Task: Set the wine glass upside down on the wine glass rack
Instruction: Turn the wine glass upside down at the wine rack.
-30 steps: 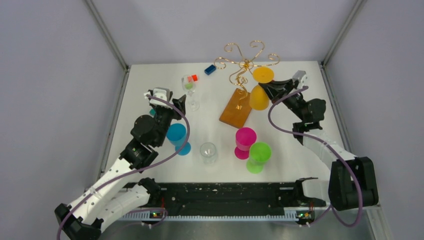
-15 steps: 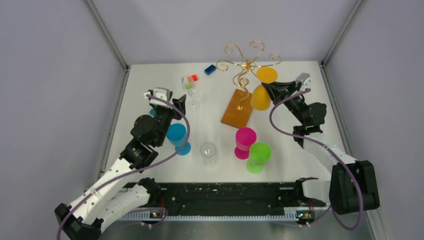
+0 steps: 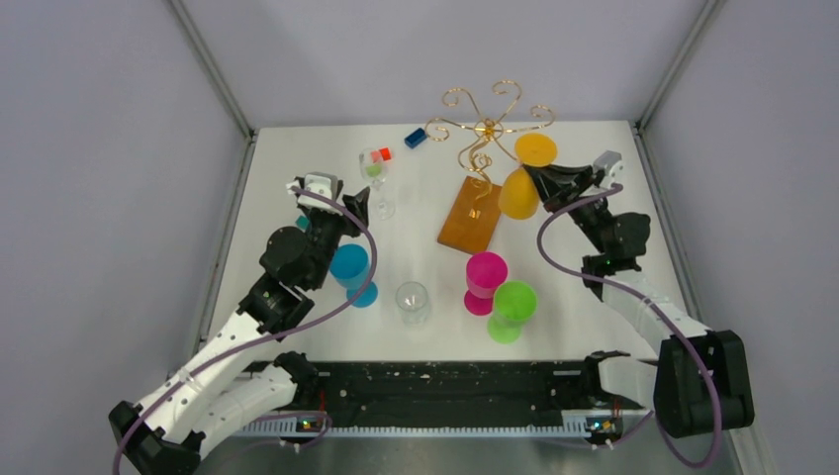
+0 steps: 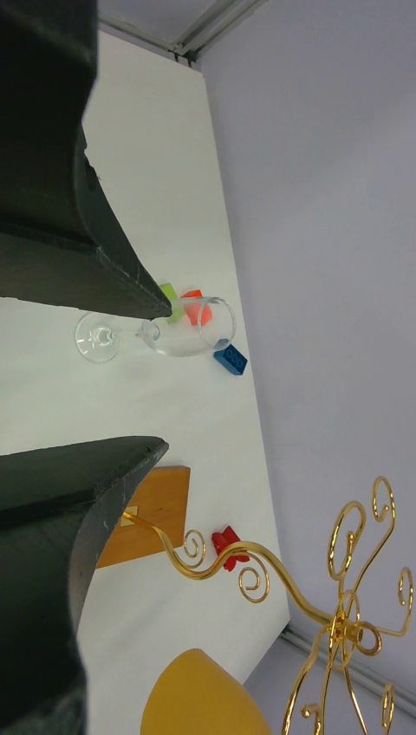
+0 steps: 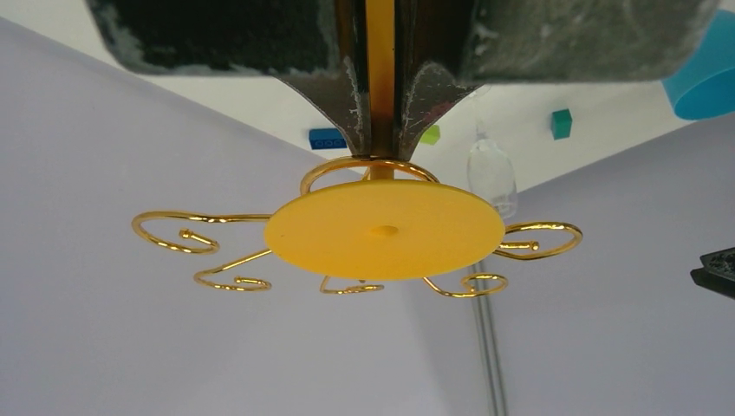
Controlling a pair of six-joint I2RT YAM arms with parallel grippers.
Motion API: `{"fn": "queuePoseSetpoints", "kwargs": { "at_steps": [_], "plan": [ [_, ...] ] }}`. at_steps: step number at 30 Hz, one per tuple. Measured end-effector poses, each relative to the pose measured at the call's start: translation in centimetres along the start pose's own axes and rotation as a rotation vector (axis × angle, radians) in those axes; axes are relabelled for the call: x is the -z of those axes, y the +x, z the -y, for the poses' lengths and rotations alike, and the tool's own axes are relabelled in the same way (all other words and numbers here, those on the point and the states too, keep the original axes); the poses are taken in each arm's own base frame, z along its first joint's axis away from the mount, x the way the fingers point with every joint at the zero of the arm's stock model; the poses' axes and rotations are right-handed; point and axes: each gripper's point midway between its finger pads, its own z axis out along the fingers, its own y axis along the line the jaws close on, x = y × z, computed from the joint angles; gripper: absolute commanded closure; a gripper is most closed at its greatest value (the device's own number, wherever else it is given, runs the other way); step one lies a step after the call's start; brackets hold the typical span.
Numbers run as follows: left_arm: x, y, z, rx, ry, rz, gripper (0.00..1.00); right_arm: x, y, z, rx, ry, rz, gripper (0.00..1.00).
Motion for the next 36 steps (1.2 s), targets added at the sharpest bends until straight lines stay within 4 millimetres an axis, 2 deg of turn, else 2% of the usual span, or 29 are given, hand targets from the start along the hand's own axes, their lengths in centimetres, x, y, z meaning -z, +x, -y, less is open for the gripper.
{"fn": "queuePoseSetpoints", "kwargs": {
  "at_steps": [4,9,18,32,36],
  "plan": [
    [0.0,0.0,0.1,0.0,0.004,0.0,0.42,0.0,-0.2,0.4,-0.001,0.026,0.006,1.0],
    [0.0,0.0,0.1,0.0,0.007,0.0,0.42,0.1,0.9,1.5,-0.033,0.085,-0.039,1.0],
    [0.0,0.0,0.1,0.0,0.006,0.0,0.42,-1.1,1.7,2.9,-0.062,0.126,-0.086,1.0],
    [0.0,0.0,0.1,0.001,0.003,0.0,0.33,-1.6,2.5,2.7,-0.06,0.089,-0.116,0.64],
    [0.0,0.0,0.1,0.001,0.003,0.0,0.25,-1.5,2.3,2.4,-0.049,0.085,-0.115,0.54]
  ]
}}
